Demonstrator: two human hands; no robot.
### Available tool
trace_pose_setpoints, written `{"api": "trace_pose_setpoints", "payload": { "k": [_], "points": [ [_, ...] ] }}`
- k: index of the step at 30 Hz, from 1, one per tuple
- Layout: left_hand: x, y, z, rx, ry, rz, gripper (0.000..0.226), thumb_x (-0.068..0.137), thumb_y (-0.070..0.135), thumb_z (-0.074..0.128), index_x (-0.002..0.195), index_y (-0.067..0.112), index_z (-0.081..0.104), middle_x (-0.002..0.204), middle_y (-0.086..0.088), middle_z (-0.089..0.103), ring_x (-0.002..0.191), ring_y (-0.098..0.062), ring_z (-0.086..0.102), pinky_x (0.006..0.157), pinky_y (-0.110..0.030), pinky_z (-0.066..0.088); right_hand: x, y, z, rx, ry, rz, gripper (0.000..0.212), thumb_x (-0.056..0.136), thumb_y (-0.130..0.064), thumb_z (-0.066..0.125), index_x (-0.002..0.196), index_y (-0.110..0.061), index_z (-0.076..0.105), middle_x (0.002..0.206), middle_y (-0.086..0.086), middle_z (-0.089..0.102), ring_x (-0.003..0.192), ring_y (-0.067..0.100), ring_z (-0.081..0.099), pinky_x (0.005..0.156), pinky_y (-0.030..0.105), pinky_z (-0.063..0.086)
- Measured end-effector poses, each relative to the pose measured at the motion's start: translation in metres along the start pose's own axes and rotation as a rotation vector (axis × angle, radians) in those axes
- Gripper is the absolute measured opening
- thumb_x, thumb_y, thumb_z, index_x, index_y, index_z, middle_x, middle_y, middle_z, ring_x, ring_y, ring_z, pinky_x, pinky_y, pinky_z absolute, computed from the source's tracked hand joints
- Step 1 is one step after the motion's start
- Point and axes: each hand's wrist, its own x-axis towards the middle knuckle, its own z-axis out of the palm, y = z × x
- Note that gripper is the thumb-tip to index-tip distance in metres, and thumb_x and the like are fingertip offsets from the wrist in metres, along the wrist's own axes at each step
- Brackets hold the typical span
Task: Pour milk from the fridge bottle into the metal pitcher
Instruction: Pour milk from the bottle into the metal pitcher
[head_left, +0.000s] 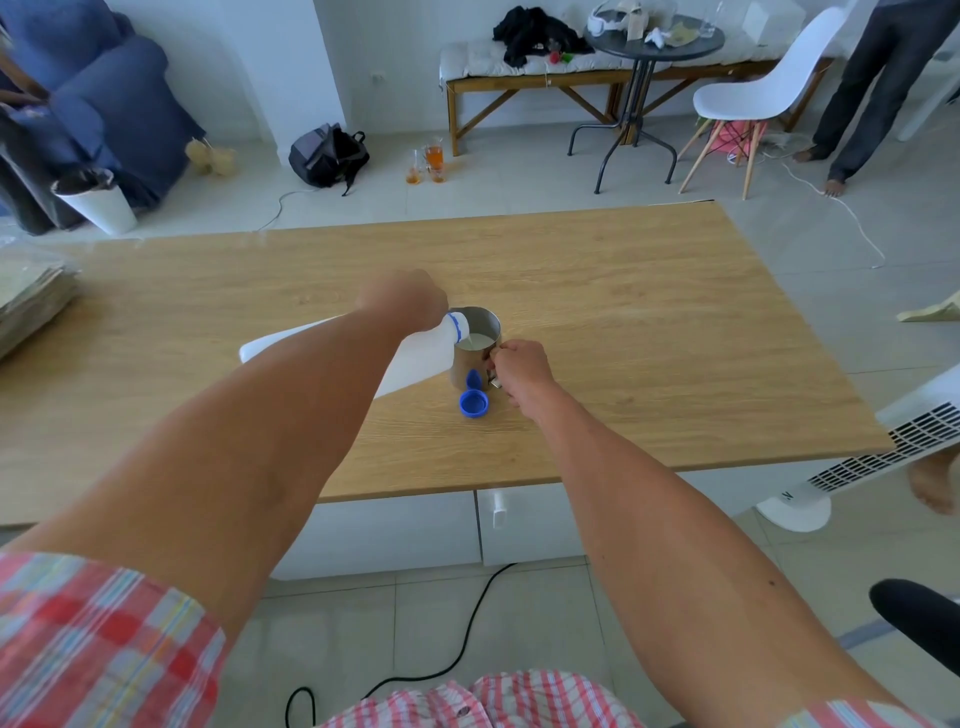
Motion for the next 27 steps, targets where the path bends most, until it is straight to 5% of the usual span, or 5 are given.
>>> {"api": "trace_pose_setpoints", "payload": {
  "k": [13,27],
  "points": [
    [0.0005,0.0008,-0.0005,-0.002,0.0,0.0,0.024,0.096,0.021,0.039,0.101,0.011,0.06,0.081,-0.006,0.053,0.085,-0.029,0.058,0.073,-0.037,0.041,0.0011,0.0,0.0007,0.001,-0.01,-0.003,0.02,0.093,-0.003,0.044,0.09,-0.017,0.059,0.081,0.008,0.047,0.057,0.015,0.032,0.046,0.025,0.024],
    [0.0007,0.0015,-0.0011,0.005,0.0,-0.001,0.024,0.097,0.022,0.039,0.101,0.012,0.06,0.089,-0.008,0.057,0.085,-0.03,0.058,0.074,-0.037,0.043,0.0007,0.0009,0.0003,0.013,-0.006,-0.011,0.023,0.093,-0.003,0.044,0.089,-0.016,0.062,0.081,0.009,0.049,0.057,0.015,0.033,0.048,0.026,0.026]
  ]
}}
